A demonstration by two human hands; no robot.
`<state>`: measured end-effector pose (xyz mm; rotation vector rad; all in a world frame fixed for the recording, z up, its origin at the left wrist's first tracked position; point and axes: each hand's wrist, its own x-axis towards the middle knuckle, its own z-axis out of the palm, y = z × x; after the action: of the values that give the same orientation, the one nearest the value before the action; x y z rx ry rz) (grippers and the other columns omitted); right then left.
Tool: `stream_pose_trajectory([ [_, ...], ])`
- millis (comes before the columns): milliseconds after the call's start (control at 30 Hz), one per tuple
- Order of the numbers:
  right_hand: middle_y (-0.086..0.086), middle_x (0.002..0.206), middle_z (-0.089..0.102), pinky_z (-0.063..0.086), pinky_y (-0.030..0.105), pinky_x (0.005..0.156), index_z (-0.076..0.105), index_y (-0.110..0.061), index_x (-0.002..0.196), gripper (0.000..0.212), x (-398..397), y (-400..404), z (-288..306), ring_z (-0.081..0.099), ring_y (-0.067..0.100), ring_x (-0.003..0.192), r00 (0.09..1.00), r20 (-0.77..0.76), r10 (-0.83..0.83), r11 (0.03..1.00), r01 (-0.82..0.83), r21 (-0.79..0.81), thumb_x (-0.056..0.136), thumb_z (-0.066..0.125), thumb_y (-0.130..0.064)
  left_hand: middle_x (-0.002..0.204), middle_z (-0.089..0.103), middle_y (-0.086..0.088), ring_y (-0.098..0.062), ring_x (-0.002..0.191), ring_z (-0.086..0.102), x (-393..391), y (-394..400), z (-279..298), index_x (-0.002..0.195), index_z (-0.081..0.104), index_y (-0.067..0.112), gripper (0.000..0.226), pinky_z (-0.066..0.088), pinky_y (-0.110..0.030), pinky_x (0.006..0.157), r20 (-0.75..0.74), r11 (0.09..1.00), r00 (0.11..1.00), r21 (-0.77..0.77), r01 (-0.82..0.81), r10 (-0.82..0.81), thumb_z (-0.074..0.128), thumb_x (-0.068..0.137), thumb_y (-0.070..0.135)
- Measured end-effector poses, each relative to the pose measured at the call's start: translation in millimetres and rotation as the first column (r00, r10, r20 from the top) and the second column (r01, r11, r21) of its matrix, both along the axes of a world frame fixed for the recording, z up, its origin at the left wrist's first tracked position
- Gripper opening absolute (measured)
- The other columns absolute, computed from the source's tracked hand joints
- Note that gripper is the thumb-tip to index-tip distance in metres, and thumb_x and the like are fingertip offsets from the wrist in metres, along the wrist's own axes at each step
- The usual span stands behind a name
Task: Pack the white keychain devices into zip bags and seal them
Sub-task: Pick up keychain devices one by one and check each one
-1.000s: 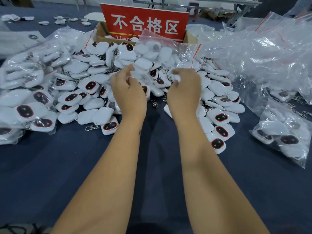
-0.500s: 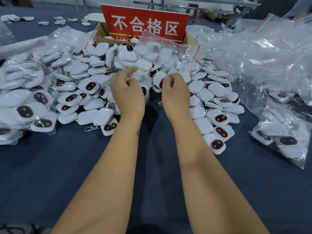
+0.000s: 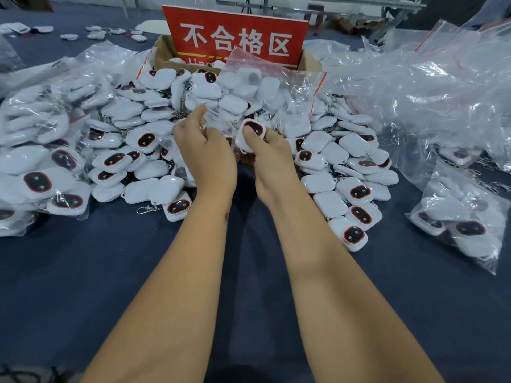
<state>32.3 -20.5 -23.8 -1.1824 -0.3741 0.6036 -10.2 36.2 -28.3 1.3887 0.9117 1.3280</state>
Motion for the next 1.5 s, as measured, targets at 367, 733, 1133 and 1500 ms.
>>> stream_pose_trajectory([
  [367, 0.008, 0.087, 0.067, 0.055, 0.030, 0.066, 0.058, -0.016, 0.104, 0.027, 15, -10, -9, 0.064, 0.015, 0.071, 0.991, 0.112, -0.078, 0.996, 0.083, -0.039, 0.090, 0.061, 0.007, 0.119, 0.045, 0.004, -0.007, 0.101, 0.047, -1, -3, -2, 0.124, 0.064, 0.017, 0.040, 0.032, -0.002, 0.079, -0.318, 0.957, 0.928, 0.147, 0.250, -0.193, 0.044, 0.091, 0.002],
  [733, 0.011, 0.087, 0.073, 0.056, 0.024, 0.058, 0.064, -0.006, 0.114, 0.030, 17, -13, -7, 0.069, 0.015, 0.072, 0.987, 0.160, -0.012, 1.000, 0.012, 0.001, 0.087, 0.068, 0.006, 0.104, 0.046, 0.008, -0.014, 0.107, 0.054, 0, -7, 1, 0.114, 0.069, 0.016, 0.032, 0.045, -0.027, 0.091, -0.304, 0.954, 0.923, 0.109, 0.280, -0.236, 0.043, 0.096, 0.012],
  [1133, 0.024, 0.109, 0.068, 0.055, 0.025, 0.063, 0.067, -0.005, 0.112, 0.024, 16, -11, -4, 0.063, 0.022, 0.089, 0.998, 0.059, 0.019, 0.999, -0.022, 0.039, 0.092, 0.053, -0.002, 0.106, 0.048, 0.008, 0.003, 0.085, 0.049, 1, -4, -4, 0.102, 0.066, 0.023, 0.017, 0.034, -0.002, 0.070, -0.314, 0.948, 0.919, 0.133, 0.289, -0.236, 0.051, 0.095, 0.019],
  [1500, 0.012, 0.092, 0.068, 0.051, 0.017, 0.058, 0.064, -0.016, 0.097, 0.020, 14, -7, -7, 0.061, 0.016, 0.078, 0.990, 0.128, -0.054, 0.998, 0.053, 0.017, 0.092, 0.052, 0.000, 0.103, 0.046, 0.009, -0.002, 0.087, 0.049, 0, -4, -3, 0.107, 0.068, 0.021, 0.021, 0.035, -0.007, 0.072, -0.348, 0.939, 0.907, 0.156, 0.306, -0.237, 0.051, 0.095, 0.018],
])
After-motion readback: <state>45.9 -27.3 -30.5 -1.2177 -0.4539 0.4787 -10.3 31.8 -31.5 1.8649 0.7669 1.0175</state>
